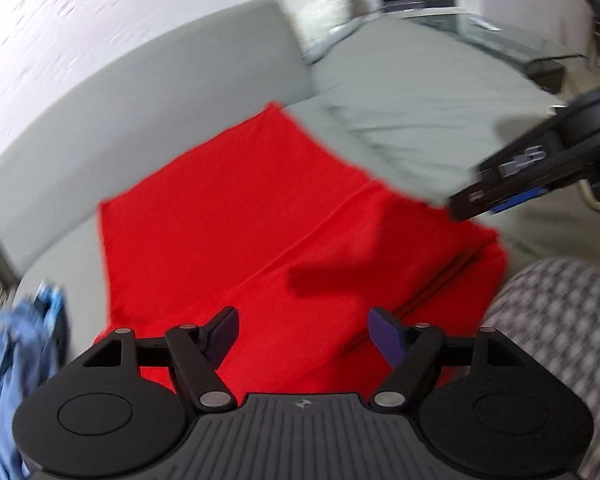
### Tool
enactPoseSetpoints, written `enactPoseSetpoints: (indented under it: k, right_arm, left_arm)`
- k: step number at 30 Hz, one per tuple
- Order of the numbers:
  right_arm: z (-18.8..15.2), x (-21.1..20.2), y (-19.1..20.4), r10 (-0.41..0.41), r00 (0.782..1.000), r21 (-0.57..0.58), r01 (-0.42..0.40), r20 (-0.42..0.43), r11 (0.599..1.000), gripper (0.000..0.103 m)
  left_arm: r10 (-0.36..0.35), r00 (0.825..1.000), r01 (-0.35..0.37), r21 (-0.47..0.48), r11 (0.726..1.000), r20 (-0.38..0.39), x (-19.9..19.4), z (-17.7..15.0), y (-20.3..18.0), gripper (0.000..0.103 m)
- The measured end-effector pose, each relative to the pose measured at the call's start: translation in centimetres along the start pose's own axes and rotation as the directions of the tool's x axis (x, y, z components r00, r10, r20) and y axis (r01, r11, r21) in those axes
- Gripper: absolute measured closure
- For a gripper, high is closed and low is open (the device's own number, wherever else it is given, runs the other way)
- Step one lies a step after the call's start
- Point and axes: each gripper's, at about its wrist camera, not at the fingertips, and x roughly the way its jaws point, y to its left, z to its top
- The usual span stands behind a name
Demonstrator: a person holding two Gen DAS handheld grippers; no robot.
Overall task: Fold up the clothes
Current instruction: 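Move the right gripper over the folded shirt body, then pinch the shirt fabric with the right gripper to straighten it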
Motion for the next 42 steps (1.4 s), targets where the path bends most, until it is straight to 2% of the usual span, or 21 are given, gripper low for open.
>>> enactPoseSetpoints:
  k: [4, 8, 12, 17, 21, 24, 25, 26, 30, 33, 35, 36, 37, 38, 42]
  right_arm:
    - [-0.5, 0.5, 1.5, -0.022, 1.000, -0.029, 0.022, 0.001, 0.999, 0.059]
    - [-1.7, 0.8, 3.8, -0.064, 0.998, -0.140, 0.064, 0.007, 0.988, 0.059]
    - [-2.5, 0.7, 5.0, -0.107, 0.994, -0.220, 0.107, 0.009, 0.970, 0.060]
    - [-2.6, 0.5, 5.3, -0.138, 0.990, -0.255, 0.134, 0.003, 0.958, 0.062]
    - [-2.9, 0.6, 5.8, -0.153, 0.988, -0.286, 0.147, 0.002, 0.947, 0.065]
    - [-2.9, 0.9, 6.4, -0.158, 0.987, -0.328, 0.149, -0.001, 0.933, 0.078]
    - [-2.8, 1.0, 6.8, -0.157, 0.988, -0.353, 0.148, 0.003, 0.924, 0.087]
    - [-2.7, 1.1, 7.2, -0.154, 0.988, -0.378, 0.146, 0.008, 0.914, 0.091]
    - [-2.1, 2.4, 9.1, -0.171, 0.985, -0.485, 0.147, -0.006, 0.862, 0.092]
    - [-1.5, 4.7, 10.2, -0.185, 0.981, -0.544, 0.124, -0.060, 0.830, 0.092]
    - [-1.3, 5.9, 10.3, -0.204, 0.975, -0.561, 0.118, -0.093, 0.820, 0.092]
    - [-1.2, 6.3, 10.2, -0.217, 0.971, -0.567, 0.121, -0.104, 0.815, 0.092]
    - [-1.3, 6.9, 9.9, -0.250, 0.961, -0.582, 0.137, -0.117, 0.801, 0.093]
    - [-1.3, 7.1, 9.6, -0.255, 0.959, -0.592, 0.135, -0.124, 0.794, 0.094]
    - [-1.3, 6.2, 8.8, -0.269, 0.956, -0.601, 0.146, -0.120, 0.786, 0.092]
  left_arm:
    - [0.030, 0.998, -0.033, -0.047, 0.998, -0.059, -0.1, -1.7, 4.1, 0.029]
    - [0.063, 0.995, -0.069, -0.086, 0.994, -0.074, -0.2, -3.2, 6.8, 0.027]
    - [0.057, 0.994, -0.072, -0.167, 0.983, -0.097, -0.3, -5.2, 8.8, 0.027]
    - [0.050, 0.993, -0.077, -0.275, 0.958, -0.104, -1.0, -6.9, 10.3, 0.027]
    - [0.066, 0.994, -0.093, -0.349, 0.933, -0.088, -1.2, -6.9, 11.7, 0.029]
    - [0.097, 0.993, -0.117, -0.366, 0.923, -0.073, -0.6, -6.2, 12.5, 0.028]
    - [0.111, 0.991, -0.130, -0.371, 0.920, -0.071, -0.2, -5.9, 12.9, 0.028]
    - [0.121, 0.990, -0.139, -0.374, 0.917, -0.071, 0.1, -5.6, 13.1, 0.030]
    - [0.149, 0.985, -0.171, -0.374, 0.912, -0.087, 1.3, -4.6, 13.9, 0.040]
    - [0.161, 0.978, -0.198, -0.365, 0.910, -0.131, 2.8, -4.0, 14.1, 0.041]
    - [0.162, 0.966, -0.225, -0.351, 0.909, -0.201, 4.4, -4.1, 14.1, 0.042]
    - [0.154, 0.958, -0.235, -0.352, 0.906, -0.243, 5.1, -4.4, 14.1, 0.042]
    - [0.137, 0.940, -0.250, -0.357, 0.900, -0.311, 6.2, -5.1, 14.1, 0.041]
    - [0.125, 0.930, -0.256, -0.365, 0.895, -0.346, 6.7, -5.6, 14.1, 0.040]
    - [0.116, 0.938, -0.248, -0.400, 0.882, -0.326, 5.6, -6.3, 14.3, 0.039]
